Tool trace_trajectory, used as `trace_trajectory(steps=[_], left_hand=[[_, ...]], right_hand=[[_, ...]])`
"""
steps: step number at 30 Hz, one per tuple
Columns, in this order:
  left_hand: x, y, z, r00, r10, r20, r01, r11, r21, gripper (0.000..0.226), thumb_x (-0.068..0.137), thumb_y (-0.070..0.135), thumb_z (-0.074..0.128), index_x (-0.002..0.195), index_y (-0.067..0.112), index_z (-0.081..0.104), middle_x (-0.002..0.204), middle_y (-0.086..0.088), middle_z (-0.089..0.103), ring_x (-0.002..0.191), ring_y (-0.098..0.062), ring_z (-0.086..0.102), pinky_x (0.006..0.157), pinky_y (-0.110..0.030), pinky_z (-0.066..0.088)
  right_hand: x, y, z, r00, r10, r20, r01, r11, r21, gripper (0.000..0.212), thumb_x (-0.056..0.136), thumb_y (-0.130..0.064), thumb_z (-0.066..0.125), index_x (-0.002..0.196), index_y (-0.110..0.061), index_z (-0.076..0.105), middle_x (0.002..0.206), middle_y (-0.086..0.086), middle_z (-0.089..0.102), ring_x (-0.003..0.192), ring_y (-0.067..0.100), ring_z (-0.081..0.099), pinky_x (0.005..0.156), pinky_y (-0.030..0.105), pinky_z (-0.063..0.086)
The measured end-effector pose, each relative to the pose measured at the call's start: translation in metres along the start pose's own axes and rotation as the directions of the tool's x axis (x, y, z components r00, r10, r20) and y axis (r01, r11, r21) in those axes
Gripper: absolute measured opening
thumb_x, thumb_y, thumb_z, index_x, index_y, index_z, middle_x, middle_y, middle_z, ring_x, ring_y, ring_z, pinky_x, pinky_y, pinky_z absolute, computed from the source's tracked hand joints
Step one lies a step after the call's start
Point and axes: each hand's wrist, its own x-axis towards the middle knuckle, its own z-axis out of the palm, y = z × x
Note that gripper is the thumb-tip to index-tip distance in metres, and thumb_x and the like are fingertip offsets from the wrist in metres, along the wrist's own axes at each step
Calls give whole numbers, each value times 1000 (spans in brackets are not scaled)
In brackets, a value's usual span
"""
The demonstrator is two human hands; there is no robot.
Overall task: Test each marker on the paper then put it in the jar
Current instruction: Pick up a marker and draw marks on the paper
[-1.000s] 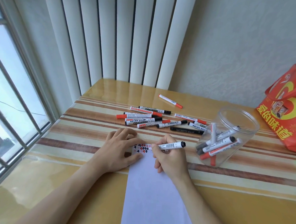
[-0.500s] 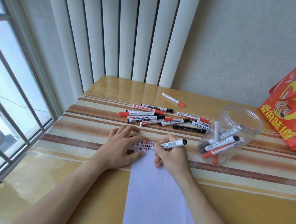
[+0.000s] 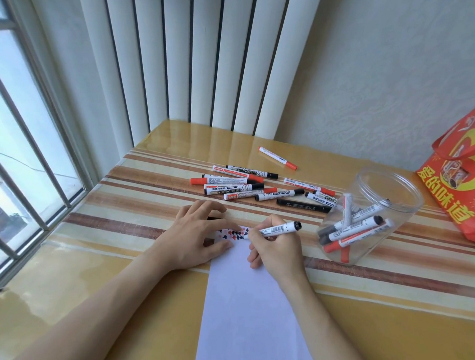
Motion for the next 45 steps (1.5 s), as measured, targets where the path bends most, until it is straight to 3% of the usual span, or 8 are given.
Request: trace_trajectory(steps=[22,26,29,33,36,38,41,45], left_hand=[[0,3,-4,1000,-9,5,10,999,-39,38,93,54,41,128,58,55,132,16,42,131,-5,34,103,-35,28],[2,1,-1,986,-121,-113,112,990,-82,41,95,36,40,130,47,58,126,15,45,123,-9,40,98,-36,32],[2,-4,3,965,-206,-160,201,979,-43,41,91,37,40,126,33,61,119,10,49,116,-16,44,95,-40,40],[2,-6,5,957,-208,-203,208,978,-24,16,95,28,57,109,26,64,110,9,52,108,-19,47,90,-44,45],[2,-4,1,966,-124,-228,106,990,-89,22,92,9,66,107,24,60,110,9,54,105,-19,47,87,-40,45],[1,-2,-4,966,-74,-249,39,989,-146,28,90,1,66,106,23,60,108,13,54,101,-14,47,85,-32,44],[0,0,-9,963,-61,-263,9,981,-193,30,91,-3,65,105,22,59,104,18,55,94,-5,46,80,-17,38],[-1,4,-12,967,-25,-252,-30,977,-212,31,92,-4,64,105,24,57,99,24,56,92,0,49,79,-11,36]], right_hand=[[0,-1,0,1000,5,3,-5,1000,15,12,92,-5,67,86,-2,57,58,11,64,46,27,65,44,31,50],[-1,-1,-1,1000,14,-1,-14,1000,23,12,91,-5,65,85,-1,55,57,12,64,44,27,63,42,29,47],[0,-1,-3,1000,8,-19,-6,994,107,12,93,-5,63,84,-4,55,62,13,62,45,26,60,40,28,44],[0,-4,-7,1000,-26,-16,29,973,229,13,98,-11,65,90,-5,57,69,14,62,49,25,58,41,30,44],[-3,-9,-8,997,-78,3,74,949,305,22,93,-26,59,92,-4,58,69,11,63,52,25,59,43,31,45],[-5,-10,-8,992,-123,33,106,941,321,20,90,-22,57,95,-3,58,70,10,65,52,26,59,44,31,45],[-8,-8,-5,976,-185,117,138,935,328,13,92,-16,59,96,-5,55,77,15,69,52,26,60,46,31,47],[-9,-8,0,963,-212,168,156,943,295,11,92,-16,62,94,-7,56,83,23,71,56,28,62,49,33,49]])
